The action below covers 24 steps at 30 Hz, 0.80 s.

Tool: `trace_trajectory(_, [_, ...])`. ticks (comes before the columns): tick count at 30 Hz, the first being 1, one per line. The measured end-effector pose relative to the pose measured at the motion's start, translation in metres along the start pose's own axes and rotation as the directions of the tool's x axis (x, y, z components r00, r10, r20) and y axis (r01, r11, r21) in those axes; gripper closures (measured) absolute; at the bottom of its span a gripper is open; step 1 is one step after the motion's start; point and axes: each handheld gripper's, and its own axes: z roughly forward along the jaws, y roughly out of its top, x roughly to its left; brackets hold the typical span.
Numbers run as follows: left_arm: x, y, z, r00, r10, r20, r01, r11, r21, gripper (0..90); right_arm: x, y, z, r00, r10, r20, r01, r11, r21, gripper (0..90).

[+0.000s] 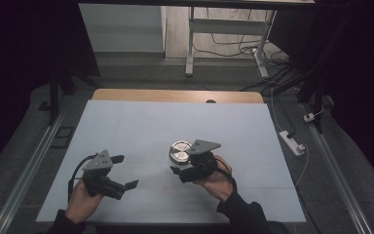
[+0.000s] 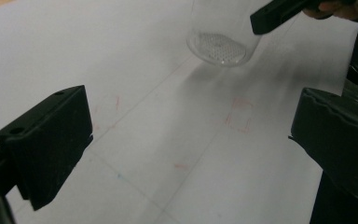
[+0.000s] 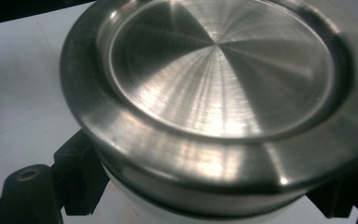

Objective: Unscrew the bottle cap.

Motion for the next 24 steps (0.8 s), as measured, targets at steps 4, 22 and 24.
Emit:
trace_trajectory(4, [0.001, 0.014, 0.008, 0.9997, 0.017, 0.019, -0.017, 0.9998, 0.007, 0.0, 0.001, 0.0, 0.0, 1.0, -0.004, -0.001, 0.004, 1.0, 0.001, 15.3])
trace_trajectory(22, [-0.002, 0.069, 0.042, 0.98, 0.14, 0.141, -0.141, 0.99, -0.004, 0.0, 0.005, -0.001, 0.003, 0.9991, -0.027, -0.032, 0.027, 0.9996, 0.005, 15.3])
trace_trajectory(24, [-0.001, 0.072, 0.048, 0.9732, 0.156, 0.169, -0.157, 0.9876, -0.005, 0.0, 0.006, 0.0, 0.003, 0.9987, -0.033, -0.038, 0.033, 0.9994, 0.005, 15.3])
